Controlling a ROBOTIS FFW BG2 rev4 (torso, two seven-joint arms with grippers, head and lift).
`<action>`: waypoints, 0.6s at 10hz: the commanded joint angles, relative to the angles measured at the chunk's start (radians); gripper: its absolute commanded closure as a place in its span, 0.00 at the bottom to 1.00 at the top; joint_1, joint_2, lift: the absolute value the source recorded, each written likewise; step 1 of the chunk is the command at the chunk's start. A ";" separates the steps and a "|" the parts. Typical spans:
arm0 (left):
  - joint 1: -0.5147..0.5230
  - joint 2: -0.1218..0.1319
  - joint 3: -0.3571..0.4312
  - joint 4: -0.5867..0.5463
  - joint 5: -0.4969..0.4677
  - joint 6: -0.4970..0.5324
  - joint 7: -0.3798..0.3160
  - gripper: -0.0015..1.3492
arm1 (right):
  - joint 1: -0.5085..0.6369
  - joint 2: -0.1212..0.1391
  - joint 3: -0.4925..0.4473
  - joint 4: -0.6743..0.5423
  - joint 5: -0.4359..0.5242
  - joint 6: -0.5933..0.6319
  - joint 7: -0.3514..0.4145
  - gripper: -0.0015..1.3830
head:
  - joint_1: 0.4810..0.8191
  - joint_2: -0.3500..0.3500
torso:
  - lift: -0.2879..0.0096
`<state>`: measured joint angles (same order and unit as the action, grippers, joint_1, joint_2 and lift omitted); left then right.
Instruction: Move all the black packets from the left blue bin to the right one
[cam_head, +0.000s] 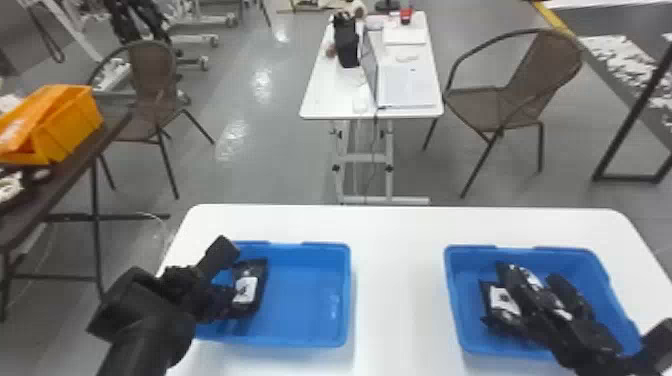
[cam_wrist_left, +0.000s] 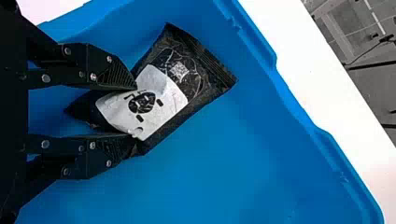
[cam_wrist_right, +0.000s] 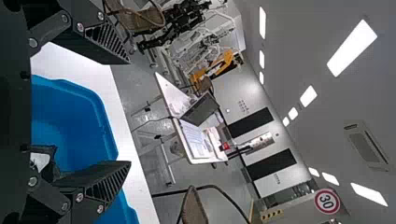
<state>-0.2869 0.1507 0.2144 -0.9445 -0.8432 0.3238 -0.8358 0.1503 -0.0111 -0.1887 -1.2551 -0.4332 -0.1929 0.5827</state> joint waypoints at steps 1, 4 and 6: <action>-0.005 0.004 -0.010 0.000 -0.014 -0.005 0.003 0.91 | 0.000 0.002 0.000 0.006 -0.004 0.004 0.003 0.20 | 0.63 0.66 | 0.97; 0.011 -0.007 0.026 -0.013 0.032 -0.170 -0.016 0.90 | 0.000 0.003 0.000 0.008 -0.010 0.007 0.012 0.20 | 0.63 0.66 | 0.97; 0.086 -0.030 0.026 -0.211 0.090 -0.223 -0.046 0.90 | -0.002 0.005 0.000 0.006 -0.012 0.009 0.017 0.20 | 0.63 0.62 | 0.97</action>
<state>-0.2222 0.1295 0.2399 -1.0978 -0.7624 0.1127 -0.8824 0.1490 -0.0067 -0.1884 -1.2472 -0.4447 -0.1842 0.6005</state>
